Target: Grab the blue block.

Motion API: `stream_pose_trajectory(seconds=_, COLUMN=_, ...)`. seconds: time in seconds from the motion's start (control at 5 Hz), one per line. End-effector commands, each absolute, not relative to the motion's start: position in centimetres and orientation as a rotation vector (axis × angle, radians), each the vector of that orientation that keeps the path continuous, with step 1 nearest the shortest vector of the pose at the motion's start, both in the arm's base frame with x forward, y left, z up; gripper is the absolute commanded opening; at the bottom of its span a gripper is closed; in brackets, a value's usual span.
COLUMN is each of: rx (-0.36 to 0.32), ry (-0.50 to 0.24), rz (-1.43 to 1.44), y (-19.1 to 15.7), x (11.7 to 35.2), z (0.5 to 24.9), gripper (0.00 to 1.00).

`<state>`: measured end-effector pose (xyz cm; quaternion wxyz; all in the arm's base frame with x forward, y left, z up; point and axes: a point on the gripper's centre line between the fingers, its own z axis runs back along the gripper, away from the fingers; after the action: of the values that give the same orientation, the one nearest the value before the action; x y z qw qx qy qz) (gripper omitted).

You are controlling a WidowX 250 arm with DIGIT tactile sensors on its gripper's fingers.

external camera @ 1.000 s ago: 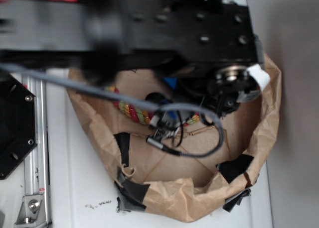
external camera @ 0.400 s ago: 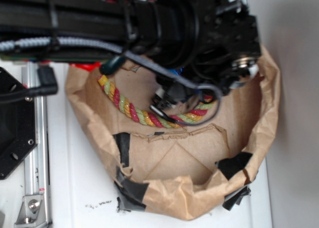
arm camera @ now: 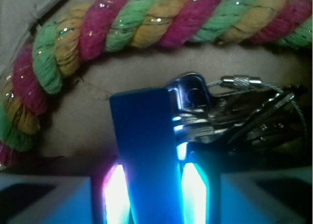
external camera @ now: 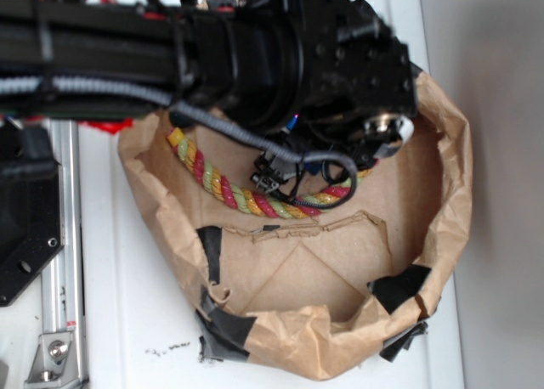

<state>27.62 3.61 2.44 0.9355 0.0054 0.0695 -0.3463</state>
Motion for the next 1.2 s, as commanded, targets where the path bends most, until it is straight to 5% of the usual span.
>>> stream_pose_trajectory(seconds=0.0, rx=0.027, ry=-0.085, rz=-0.645, y=-0.4, x=28.1, z=9.0, gripper=0.0)
stream_pose_trajectory(seconds=0.2, rx=-0.007, ry=-0.214, rz=-0.536, y=-0.9, x=28.9, z=14.3, gripper=0.0)
stream_pose_trajectory(seconds=0.4, rx=-0.054, ry=-0.181, rz=-0.401, y=-1.1, x=29.6, z=19.3, gripper=0.0)
stream_pose_trajectory(seconds=0.6, rx=-0.111, ry=-0.087, rz=-0.302, y=-2.3, x=29.1, z=20.9, gripper=0.0)
stream_pose_trajectory(seconds=1.0, rx=-0.122, ry=-0.028, rz=-0.22, y=-4.4, x=27.4, z=20.0, gripper=0.0)
